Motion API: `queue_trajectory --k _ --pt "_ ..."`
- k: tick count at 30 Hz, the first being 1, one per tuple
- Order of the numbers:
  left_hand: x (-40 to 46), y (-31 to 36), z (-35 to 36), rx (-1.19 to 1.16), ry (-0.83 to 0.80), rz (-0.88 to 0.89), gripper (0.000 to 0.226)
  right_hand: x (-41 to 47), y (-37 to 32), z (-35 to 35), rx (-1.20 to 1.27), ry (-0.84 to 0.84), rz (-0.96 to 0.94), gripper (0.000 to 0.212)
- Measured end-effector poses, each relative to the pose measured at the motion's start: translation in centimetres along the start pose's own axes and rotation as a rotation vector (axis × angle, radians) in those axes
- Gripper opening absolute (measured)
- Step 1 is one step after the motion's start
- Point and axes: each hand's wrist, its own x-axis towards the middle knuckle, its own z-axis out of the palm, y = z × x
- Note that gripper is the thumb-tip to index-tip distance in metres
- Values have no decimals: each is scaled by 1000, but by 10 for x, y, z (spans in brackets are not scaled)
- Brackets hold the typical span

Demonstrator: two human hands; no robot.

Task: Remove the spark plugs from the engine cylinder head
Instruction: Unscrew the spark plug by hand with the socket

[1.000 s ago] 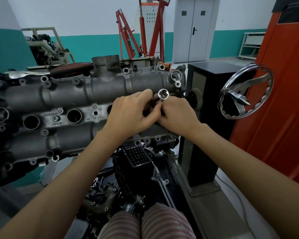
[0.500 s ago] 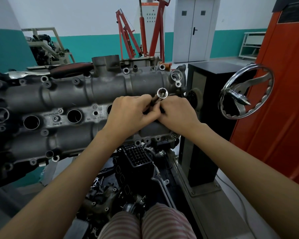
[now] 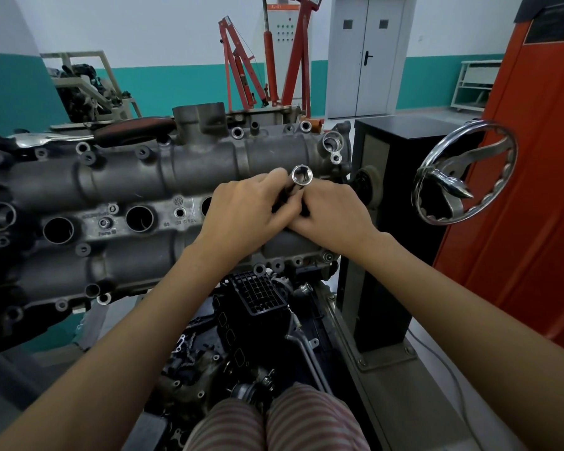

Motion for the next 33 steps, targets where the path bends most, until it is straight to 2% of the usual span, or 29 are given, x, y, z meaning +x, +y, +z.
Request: queue_trajectory --k 3,9,15,19,21,24,26,30,33 --pt "-1 -2 0 9 6 -20 51 0 1 1 -22 -9 11 32" --pt "-1 -2 -2 -24 -17 -28 56 -2 -3 -1 31 60 4 20" --pt "-1 3 -4 -32 -26 -23 43 -1 -3 -3 12 -1 -22 36" --pt "0 2 -3 -18 -34 -13 38 0 -2 -1 -13 -10 0 27" --pt "0 1 -2 -11 -27 -7 41 0 0 0 -8 -12 11 27" --pt "-1 -2 -1 -20 -27 -46 56 0 1 0 -27 -5 26 34" --pt "0 -3 -2 -44 -33 -66 62 -1 0 0 4 33 15 30" --pt "0 -1 -3 -42 -51 -63 62 -2 -3 -2 7 32 -12 23" --pt "0 2 -3 -25 -52 -47 53 -3 -4 -4 7 27 -39 30"
